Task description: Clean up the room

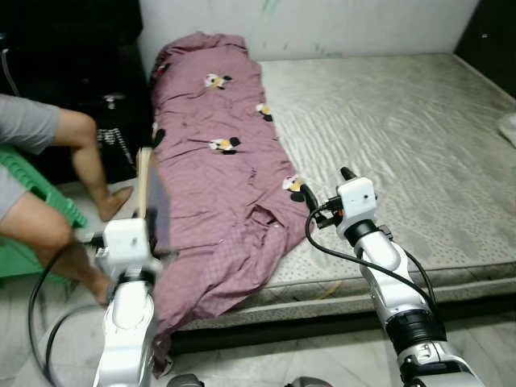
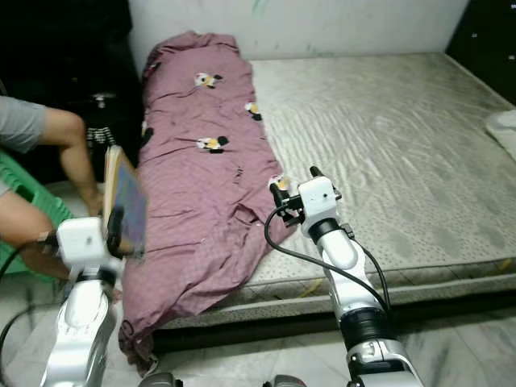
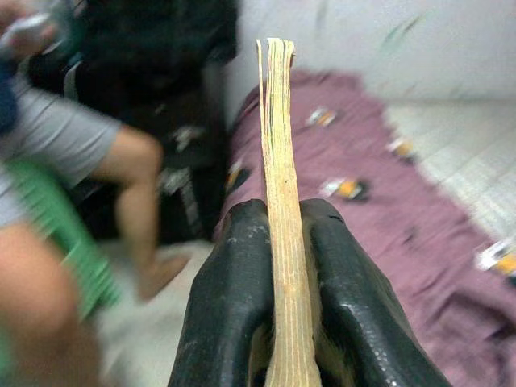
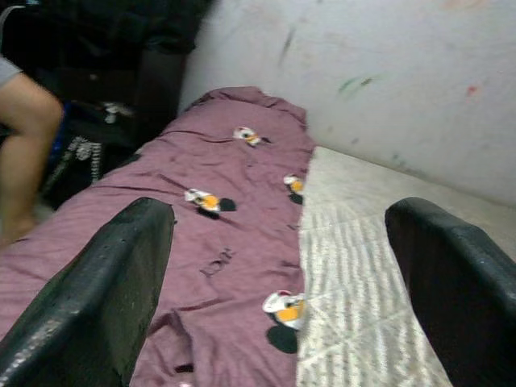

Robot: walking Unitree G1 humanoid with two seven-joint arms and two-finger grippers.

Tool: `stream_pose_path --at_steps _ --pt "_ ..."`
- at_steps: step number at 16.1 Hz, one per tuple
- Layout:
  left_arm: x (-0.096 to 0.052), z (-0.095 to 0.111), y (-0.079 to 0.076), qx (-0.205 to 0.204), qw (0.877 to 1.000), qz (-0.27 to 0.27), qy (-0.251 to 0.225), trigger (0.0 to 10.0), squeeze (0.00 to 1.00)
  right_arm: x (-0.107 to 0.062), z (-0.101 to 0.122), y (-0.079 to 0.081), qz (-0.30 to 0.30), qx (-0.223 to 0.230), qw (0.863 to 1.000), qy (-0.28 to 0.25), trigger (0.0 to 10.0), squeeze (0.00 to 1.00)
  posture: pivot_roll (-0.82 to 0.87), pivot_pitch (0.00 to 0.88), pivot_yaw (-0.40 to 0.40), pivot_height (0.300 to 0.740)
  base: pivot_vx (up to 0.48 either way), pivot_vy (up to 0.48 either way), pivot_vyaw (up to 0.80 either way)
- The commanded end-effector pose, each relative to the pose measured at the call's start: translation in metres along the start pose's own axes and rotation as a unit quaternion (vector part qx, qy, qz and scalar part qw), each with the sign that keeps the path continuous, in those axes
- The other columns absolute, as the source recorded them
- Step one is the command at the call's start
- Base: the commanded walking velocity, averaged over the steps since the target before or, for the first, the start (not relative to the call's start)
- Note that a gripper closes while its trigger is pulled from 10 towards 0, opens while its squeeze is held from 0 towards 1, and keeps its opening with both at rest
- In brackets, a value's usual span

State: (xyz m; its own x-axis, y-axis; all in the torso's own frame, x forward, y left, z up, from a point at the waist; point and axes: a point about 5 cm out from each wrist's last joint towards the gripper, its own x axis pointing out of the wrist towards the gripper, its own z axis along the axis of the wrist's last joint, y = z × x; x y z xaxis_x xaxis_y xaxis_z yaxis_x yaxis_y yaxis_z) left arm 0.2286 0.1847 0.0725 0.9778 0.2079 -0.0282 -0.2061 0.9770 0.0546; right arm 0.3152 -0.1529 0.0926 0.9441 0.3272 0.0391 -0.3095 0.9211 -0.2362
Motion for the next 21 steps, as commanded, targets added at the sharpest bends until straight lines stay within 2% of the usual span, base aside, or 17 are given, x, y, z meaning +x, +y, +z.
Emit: stream_pose_path --at_steps 1,4,5,6,8,9,13,19,21 --pt "0.002 0.007 0.009 0.014 1.0 0.016 -0.013 10.0 0.0 0.0 0.0 0.001 0.01 0.001 1.0 0.002 10.0 0.0 -0.01 0.0 0.0 0.74 0.0 0.0 0.0" --pt "0.006 0.015 0.0 0.014 0.999 -0.008 -0.037 10.0 0.0 -0.001 0.001 0.005 0.015 -0.006 1.0 -0.014 10.0 0.0 -0.01 0.0 0.011 0.74 0.0 0.0 0.0" --pt "0.007 0.014 -0.001 0.012 0.999 -0.001 -0.043 10.0 0.0 -0.001 -0.002 0.003 -0.007 -0.012 1.0 -0.012 10.0 0.0 0.0 0.0 0.007 0.74 0.0 -0.292 0.8" --pt "0.007 0.015 -0.001 0.0 0.999 0.014 -0.04 10.0 0.0 -0.001 -0.004 0.0 -0.031 0.012 0.999 -0.004 10.0 0.0 0.0 0.0 0.007 0.74 0.0 -0.24 0.8" --pt "0.007 0.017 -0.008 0.0 0.999 -0.005 -0.041 10.0 0.0 -0.002 -0.001 0.014 0.019 -0.007 1.0 -0.015 10.0 0.0 -0.01 0.0 0.01 0.74 0.0 -0.242 0.7" --pt "0.007 0.017 -0.009 0.004 0.999 -0.015 -0.04 10.0 0.0 -0.002 -0.001 0.015 0.025 -0.004 1.0 -0.014 10.0 0.0 -0.01 0.0 0.008 0.74 0.0 0.0 0.0" --pt "0.009 0.02 -0.007 0.003 0.999 -0.007 -0.045 10.0 0.0 0.004 0.003 0.008 0.008 -0.005 1.0 -0.02 10.0 0.0 0.0 0.0 0.009 0.74 0.0 0.0 0.0" --pt "0.006 0.018 -0.013 -0.001 0.999 -0.014 -0.04 10.0 0.0 0.001 0.002 0.016 0.028 -0.01 0.999 -0.02 10.0 0.0 -0.01 0.0 -0.005 0.74 0.0 0.0 0.0" --pt "0.005 0.018 -0.014 -0.003 0.999 -0.015 -0.038 10.0 0.0 0.0 0.002 0.016 0.032 -0.012 0.999 -0.02 10.0 0.0 -0.01 0.0 -0.01 0.74 0.0 0.0 0.8"
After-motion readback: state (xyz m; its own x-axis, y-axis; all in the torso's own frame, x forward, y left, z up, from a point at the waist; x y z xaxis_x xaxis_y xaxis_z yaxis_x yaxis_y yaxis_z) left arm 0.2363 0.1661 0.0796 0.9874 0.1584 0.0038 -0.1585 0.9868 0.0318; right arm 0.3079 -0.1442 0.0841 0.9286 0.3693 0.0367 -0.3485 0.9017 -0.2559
